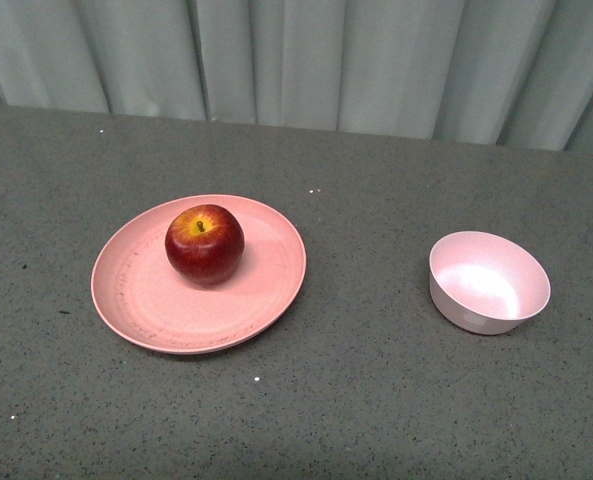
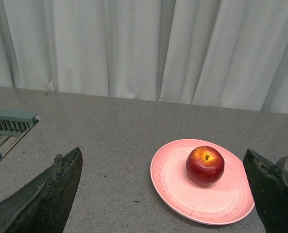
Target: Move apple from plate to bowl
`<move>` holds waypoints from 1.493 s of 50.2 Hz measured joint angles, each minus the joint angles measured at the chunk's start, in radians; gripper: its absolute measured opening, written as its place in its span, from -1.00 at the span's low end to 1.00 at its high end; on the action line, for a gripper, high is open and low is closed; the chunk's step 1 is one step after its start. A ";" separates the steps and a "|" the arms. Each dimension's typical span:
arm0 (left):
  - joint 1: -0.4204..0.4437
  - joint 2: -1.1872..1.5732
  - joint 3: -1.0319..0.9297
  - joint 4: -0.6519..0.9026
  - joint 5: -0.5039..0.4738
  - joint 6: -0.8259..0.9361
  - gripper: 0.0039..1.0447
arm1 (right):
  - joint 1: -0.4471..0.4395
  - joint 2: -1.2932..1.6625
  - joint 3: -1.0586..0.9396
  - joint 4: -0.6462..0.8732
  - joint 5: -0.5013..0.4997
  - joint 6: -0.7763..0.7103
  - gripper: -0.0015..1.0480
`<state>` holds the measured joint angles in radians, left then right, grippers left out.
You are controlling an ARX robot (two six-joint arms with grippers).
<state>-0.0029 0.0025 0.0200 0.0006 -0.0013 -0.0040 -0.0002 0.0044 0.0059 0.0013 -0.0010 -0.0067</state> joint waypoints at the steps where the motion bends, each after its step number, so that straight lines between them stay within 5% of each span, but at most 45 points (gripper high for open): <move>1: 0.000 0.000 0.000 0.000 0.000 0.000 0.88 | 0.000 0.000 0.000 0.000 0.000 0.000 0.82; 46: 0.000 0.000 0.000 0.000 0.000 0.000 0.88 | -0.002 0.021 0.015 -0.051 -0.033 -0.023 0.82; 50: 0.000 0.000 0.000 0.000 0.000 0.000 0.88 | 0.007 0.156 0.023 -0.024 -0.060 -0.073 0.82; 63: 0.000 0.000 0.000 0.000 0.000 0.000 0.88 | 0.011 0.904 0.167 0.507 -0.136 -0.134 0.82; 75: 0.000 0.000 0.000 0.000 0.000 0.000 0.88 | 0.045 1.438 0.404 0.459 -0.197 -0.214 0.82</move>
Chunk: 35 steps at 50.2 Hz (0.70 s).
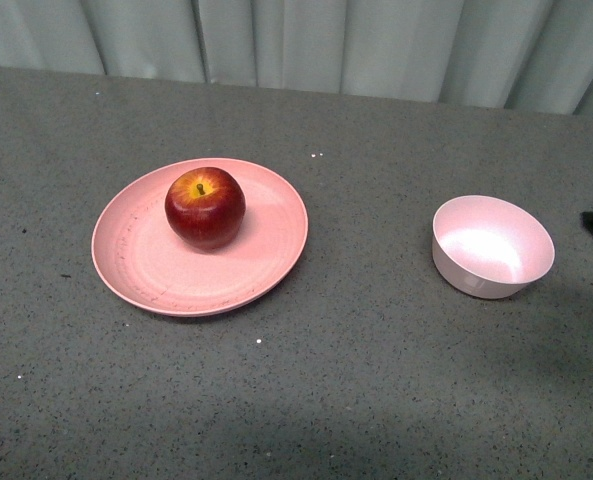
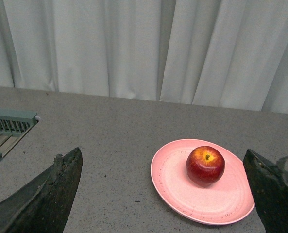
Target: Move apple from plate to bowl
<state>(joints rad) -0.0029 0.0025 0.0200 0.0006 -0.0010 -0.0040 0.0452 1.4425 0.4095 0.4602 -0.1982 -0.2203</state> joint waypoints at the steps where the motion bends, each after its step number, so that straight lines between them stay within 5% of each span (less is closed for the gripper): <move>1: 0.000 0.000 0.000 0.000 0.000 0.000 0.88 | 0.005 0.034 0.023 -0.011 -0.004 -0.007 0.82; 35: 0.000 0.000 0.000 0.000 0.000 0.000 0.88 | 0.183 0.550 0.430 -0.278 0.045 -0.178 0.82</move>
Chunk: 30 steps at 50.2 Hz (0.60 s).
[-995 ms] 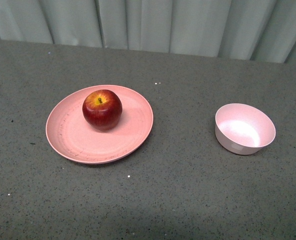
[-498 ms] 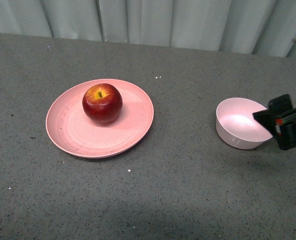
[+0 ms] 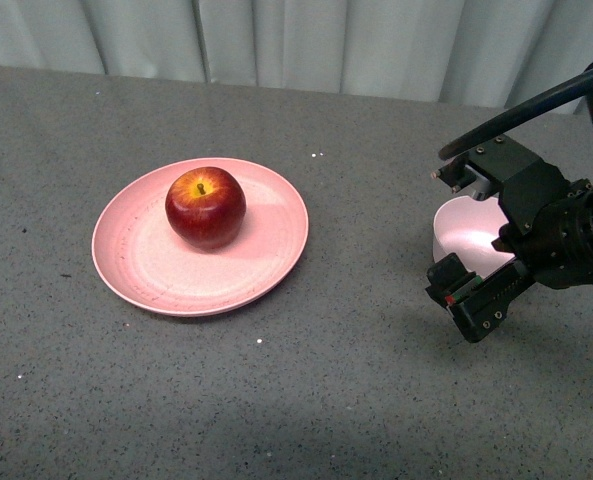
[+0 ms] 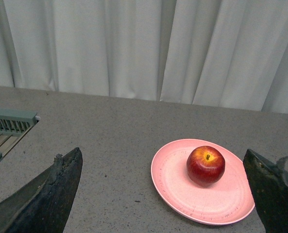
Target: Move apple from plate to bowl
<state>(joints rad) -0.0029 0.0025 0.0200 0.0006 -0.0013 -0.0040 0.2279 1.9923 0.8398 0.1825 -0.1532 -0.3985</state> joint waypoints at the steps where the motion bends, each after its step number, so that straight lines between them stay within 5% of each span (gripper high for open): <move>1: 0.000 0.000 0.000 0.000 0.000 0.000 0.88 | 0.001 0.010 0.009 -0.005 0.002 0.001 0.82; 8: 0.000 0.000 0.000 0.000 0.000 0.000 0.88 | 0.002 0.075 0.088 -0.050 0.006 0.003 0.80; 18: 0.000 0.000 0.000 0.000 0.000 0.000 0.88 | 0.003 0.113 0.150 -0.077 0.013 0.022 0.11; 30: 0.000 0.000 0.000 0.000 0.000 0.000 0.88 | 0.002 0.115 0.159 -0.095 0.016 0.029 -0.47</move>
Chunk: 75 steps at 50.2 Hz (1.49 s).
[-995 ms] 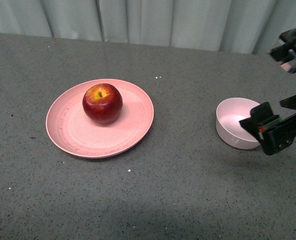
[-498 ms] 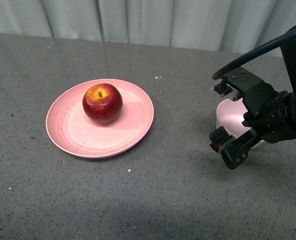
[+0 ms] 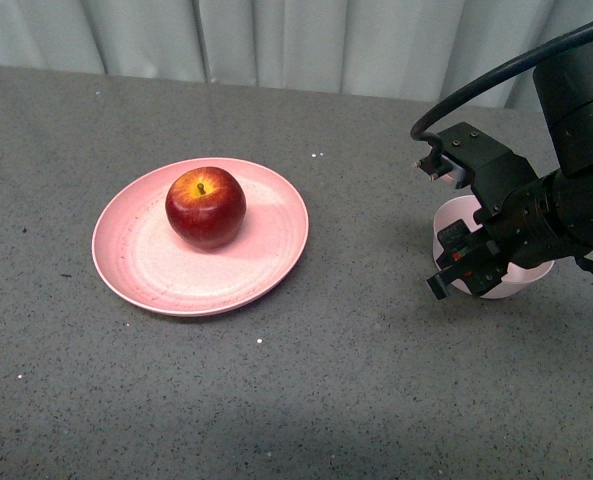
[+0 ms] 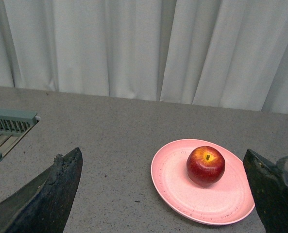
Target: Move apple from plate to bowl
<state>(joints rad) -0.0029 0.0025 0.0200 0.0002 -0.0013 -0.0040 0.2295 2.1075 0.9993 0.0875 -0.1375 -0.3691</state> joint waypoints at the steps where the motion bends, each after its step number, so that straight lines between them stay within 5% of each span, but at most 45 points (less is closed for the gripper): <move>1: 0.000 0.000 0.000 0.000 0.000 0.000 0.88 | 0.000 0.000 0.000 0.000 -0.001 0.001 -0.50; 8: 0.000 0.000 0.000 0.000 0.000 0.000 0.88 | -0.006 0.000 0.000 -0.013 -0.014 0.005 -0.98; 29: 0.000 0.000 0.000 0.000 0.000 0.000 0.88 | 0.082 -0.071 0.015 -0.075 -0.153 0.079 -0.98; 53: 0.000 0.000 0.000 0.000 0.000 0.000 0.88 | 0.193 0.043 0.113 -0.002 -0.113 0.103 -0.98; 75: 0.000 0.000 0.000 0.000 0.000 0.000 0.88 | 0.142 -0.121 -0.063 0.269 -0.042 0.161 0.58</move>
<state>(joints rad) -0.0029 0.0025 0.0200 0.0006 -0.0013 -0.0040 0.3714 1.9869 0.9360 0.3565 -0.1799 -0.2085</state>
